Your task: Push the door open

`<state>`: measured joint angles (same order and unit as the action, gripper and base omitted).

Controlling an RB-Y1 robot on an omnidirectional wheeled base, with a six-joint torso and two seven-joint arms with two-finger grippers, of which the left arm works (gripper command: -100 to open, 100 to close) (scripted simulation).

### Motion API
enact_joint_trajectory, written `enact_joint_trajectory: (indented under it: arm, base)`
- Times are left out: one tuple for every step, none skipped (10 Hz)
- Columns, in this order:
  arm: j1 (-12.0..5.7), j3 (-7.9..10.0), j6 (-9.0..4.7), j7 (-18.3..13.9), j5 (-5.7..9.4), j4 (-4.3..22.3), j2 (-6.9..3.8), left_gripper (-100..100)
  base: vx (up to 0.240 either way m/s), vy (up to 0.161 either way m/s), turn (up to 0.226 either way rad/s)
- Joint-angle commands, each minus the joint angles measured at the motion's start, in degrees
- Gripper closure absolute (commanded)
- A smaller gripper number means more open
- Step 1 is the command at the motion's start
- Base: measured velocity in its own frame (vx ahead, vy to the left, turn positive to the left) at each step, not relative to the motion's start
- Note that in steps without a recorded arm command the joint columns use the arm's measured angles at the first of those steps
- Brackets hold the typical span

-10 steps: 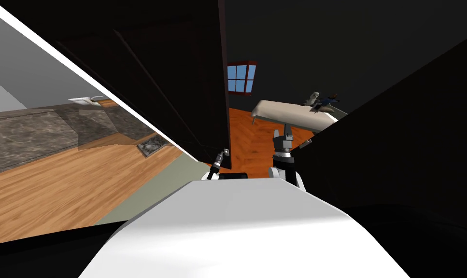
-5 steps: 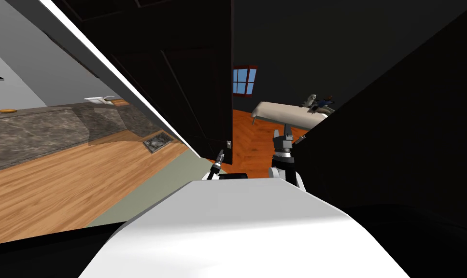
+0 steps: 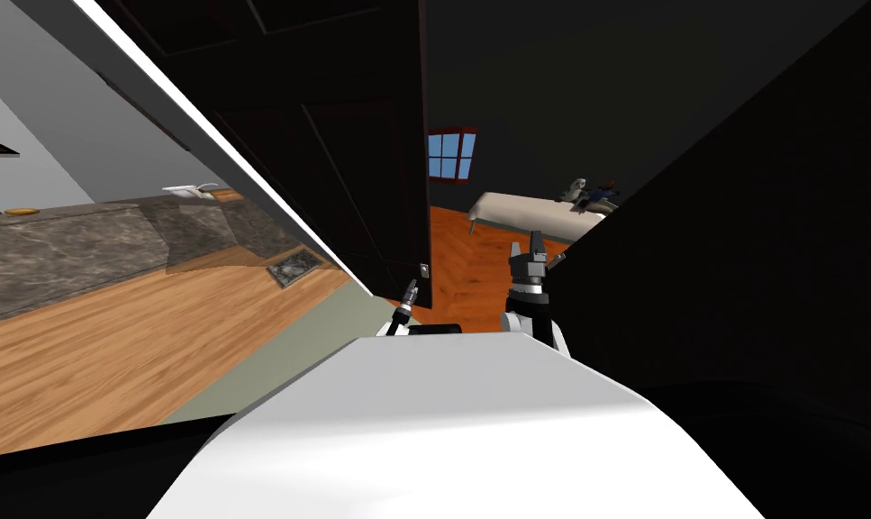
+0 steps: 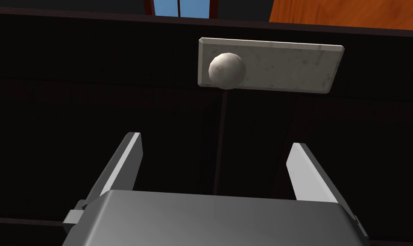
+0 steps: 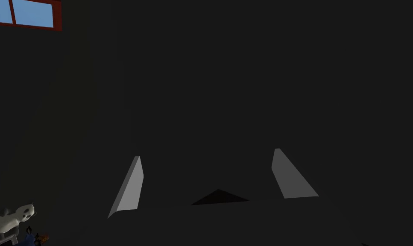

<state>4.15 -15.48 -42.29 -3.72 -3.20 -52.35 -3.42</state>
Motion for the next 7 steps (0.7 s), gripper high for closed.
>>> enact_joint_trajectory:
  arm:
    - [-0.15,0.16,-0.26,0.1,0.06,0.3,-0.07,-100]
    - [-0.24,0.3,-0.44,0.1,0.11,0.5,-0.04,-100]
    - [-0.32,0.44,-0.62,0.2,0.17,0.7,0.06,-100]
    - [-0.4,0.58,-0.8,0.3,0.22,0.9,0.2,-100]
    - [-0.48,0.7,-0.96,0.4,0.26,1.1,0.39,-100]
    - [-0.57,0.85,-1.14,0.5,0.32,1.3,0.69,-100]
    - [-0.62,0.93,-1.25,0.5,0.35,1.4,0.91,-100]
  base:
    - [0.178,-0.068,-0.011]
    - [0.167,-0.045,-0.017]
    - [0.189,-0.033,-0.028]
    - [0.218,-0.053,-0.03]
    - [0.213,-0.052,-0.023]
    - [0.175,-0.069,-0.024]
    - [0.169,-0.069,-0.009]
